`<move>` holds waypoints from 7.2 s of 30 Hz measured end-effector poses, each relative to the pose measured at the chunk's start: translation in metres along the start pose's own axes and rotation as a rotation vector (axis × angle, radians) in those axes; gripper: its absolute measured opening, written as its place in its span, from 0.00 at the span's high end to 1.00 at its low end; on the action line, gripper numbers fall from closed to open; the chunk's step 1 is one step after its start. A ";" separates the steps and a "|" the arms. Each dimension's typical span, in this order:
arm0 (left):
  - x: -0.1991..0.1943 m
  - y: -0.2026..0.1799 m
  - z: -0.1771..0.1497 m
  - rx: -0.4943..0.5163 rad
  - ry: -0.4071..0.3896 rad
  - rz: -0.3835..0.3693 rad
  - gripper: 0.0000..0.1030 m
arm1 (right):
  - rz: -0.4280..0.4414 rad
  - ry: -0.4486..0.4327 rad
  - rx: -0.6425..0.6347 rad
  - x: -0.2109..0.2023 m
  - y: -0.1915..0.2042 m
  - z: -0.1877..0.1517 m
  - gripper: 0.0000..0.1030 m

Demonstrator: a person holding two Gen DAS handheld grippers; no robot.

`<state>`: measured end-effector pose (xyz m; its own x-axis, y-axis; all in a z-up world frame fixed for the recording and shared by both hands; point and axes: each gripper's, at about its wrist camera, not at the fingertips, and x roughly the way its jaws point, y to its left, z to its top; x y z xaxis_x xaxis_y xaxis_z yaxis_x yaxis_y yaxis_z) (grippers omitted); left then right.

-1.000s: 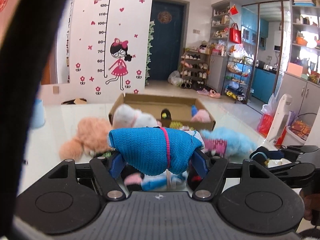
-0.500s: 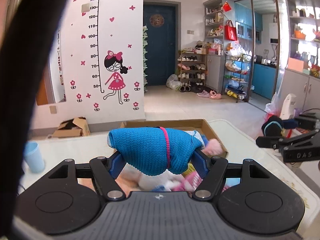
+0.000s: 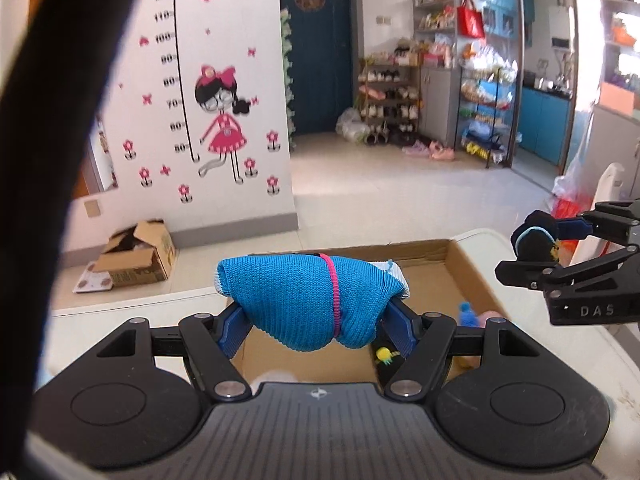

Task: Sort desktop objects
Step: 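Carry the blue sock with the left gripper while the right carries the black sock to the tray, then open both grippers to drop the socks into the tray, then return both grippers to the pile of toys, then grasp the light blue rolled sock with the left gripper while the right grasps the black-grey striped sock, then carry the light blue sock with the left gripper while the right carries the striped sock to the tray, then open both grippers to drop the socks into the tray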

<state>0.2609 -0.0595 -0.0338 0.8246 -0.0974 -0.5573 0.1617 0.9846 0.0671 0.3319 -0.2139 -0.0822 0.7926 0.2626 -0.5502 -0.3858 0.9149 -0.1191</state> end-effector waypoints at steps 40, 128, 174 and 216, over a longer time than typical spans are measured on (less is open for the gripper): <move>0.044 0.008 0.014 0.016 0.230 0.010 0.16 | 0.051 0.093 -0.031 0.063 0.007 -0.001 0.11; -0.094 -0.035 -0.165 0.320 0.102 -0.297 0.50 | 0.176 -0.070 0.455 -0.125 0.090 -0.206 0.46; -0.091 0.021 0.002 0.035 0.027 -0.052 0.50 | 0.105 -0.190 0.198 -0.135 0.024 -0.028 0.46; 0.066 0.036 0.002 -0.010 0.327 -0.084 0.44 | 0.082 0.080 0.081 0.078 0.027 -0.014 0.33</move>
<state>0.3220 -0.0305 -0.0669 0.5907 -0.1282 -0.7966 0.2155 0.9765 0.0026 0.3763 -0.1729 -0.1399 0.7185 0.3155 -0.6199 -0.4059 0.9139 -0.0053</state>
